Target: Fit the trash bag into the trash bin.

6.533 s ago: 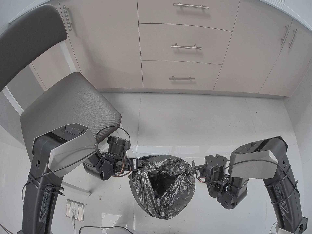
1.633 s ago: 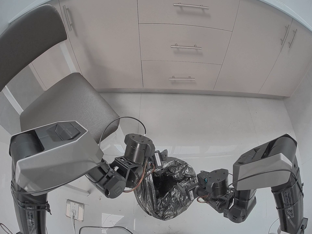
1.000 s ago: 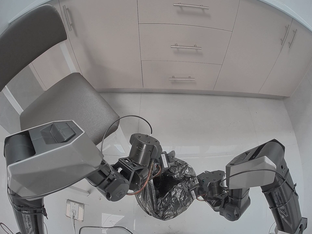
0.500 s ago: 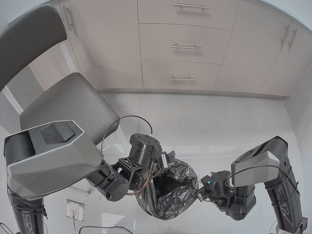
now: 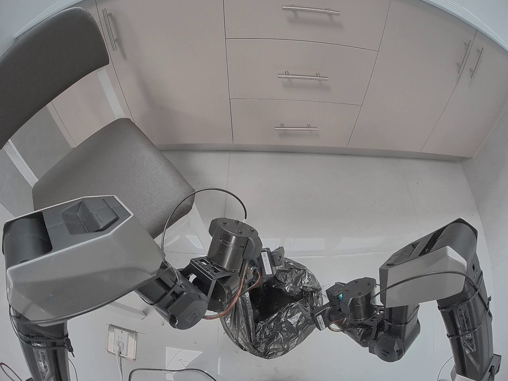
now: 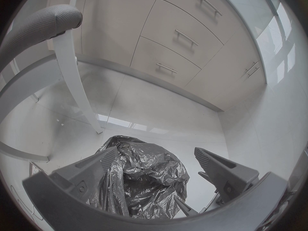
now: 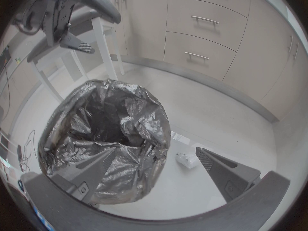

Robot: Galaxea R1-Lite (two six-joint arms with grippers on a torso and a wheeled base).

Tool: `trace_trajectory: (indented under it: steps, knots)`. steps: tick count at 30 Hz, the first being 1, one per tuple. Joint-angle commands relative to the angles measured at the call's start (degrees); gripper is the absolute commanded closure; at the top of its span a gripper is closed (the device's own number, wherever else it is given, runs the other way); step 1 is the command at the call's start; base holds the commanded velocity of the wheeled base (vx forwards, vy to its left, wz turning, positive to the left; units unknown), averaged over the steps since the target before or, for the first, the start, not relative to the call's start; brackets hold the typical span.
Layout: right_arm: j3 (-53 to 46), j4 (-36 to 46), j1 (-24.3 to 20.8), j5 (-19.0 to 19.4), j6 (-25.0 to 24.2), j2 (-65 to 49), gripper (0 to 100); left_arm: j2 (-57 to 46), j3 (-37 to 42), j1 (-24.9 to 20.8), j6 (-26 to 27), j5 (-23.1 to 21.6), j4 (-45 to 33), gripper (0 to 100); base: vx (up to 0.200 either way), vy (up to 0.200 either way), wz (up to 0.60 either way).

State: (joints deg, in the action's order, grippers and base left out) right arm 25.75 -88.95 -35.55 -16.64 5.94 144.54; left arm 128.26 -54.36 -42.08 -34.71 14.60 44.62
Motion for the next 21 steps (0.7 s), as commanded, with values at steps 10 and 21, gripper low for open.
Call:
trace_trajectory:
  steps: [10,21]
  knots:
    - [7.21,-1.05,1.45,-1.73,-6.11,2.59,0,-0.90,0.31,0.33,-0.01,-0.10,-0.06,0,0.000,0.000,0.00]
    - [9.50,-1.05,2.50,-2.52,-5.94,5.40,0,-0.55,0.22,0.33,0.08,-0.01,-0.06,0,0.000,0.000,0.00]
